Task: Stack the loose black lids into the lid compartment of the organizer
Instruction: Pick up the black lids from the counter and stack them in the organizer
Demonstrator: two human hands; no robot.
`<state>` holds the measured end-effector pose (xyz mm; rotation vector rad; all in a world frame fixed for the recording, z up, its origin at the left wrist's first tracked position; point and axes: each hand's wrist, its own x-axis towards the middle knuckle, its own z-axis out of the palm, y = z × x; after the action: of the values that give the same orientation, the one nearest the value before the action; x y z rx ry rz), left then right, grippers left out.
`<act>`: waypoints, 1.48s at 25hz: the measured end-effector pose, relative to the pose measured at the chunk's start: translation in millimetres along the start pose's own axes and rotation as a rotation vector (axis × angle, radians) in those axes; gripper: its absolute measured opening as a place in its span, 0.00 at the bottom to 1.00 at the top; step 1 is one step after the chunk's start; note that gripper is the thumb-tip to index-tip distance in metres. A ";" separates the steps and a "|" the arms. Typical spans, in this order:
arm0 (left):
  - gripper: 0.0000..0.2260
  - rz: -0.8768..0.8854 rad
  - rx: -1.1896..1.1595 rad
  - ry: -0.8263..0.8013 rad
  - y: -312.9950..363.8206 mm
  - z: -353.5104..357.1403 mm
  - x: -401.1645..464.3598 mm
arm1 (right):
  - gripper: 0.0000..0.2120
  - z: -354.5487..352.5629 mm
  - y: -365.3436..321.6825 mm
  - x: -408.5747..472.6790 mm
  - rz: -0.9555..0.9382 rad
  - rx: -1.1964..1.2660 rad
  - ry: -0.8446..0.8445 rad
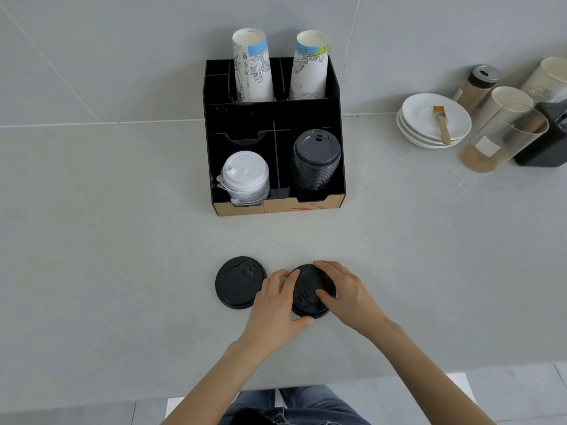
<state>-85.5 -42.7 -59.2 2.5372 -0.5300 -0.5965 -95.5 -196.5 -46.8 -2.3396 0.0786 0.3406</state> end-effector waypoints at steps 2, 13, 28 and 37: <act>0.36 -0.010 -0.001 0.024 1.4 1.2 0.3 | 0.23 1.1 -0.9 0.2 0.005 0.000 0.008; 0.30 -0.058 -0.087 0.122 -4.0 -8.8 1.6 | 0.22 -3.0 -5.6 3.5 0.127 0.093 0.118; 0.18 0.072 -0.489 0.291 -1.7 -56.4 14.8 | 0.19 -31.1 -32.8 11.4 0.075 0.278 0.273; 0.30 0.113 -0.481 0.190 3.5 -84.0 24.1 | 0.23 -46.3 -45.1 20.3 -0.072 0.215 0.243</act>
<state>-24.7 -26.6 1.6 2.0659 -0.4006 -0.3800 -58.6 -195.9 10.0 -2.1536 0.1407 0.0100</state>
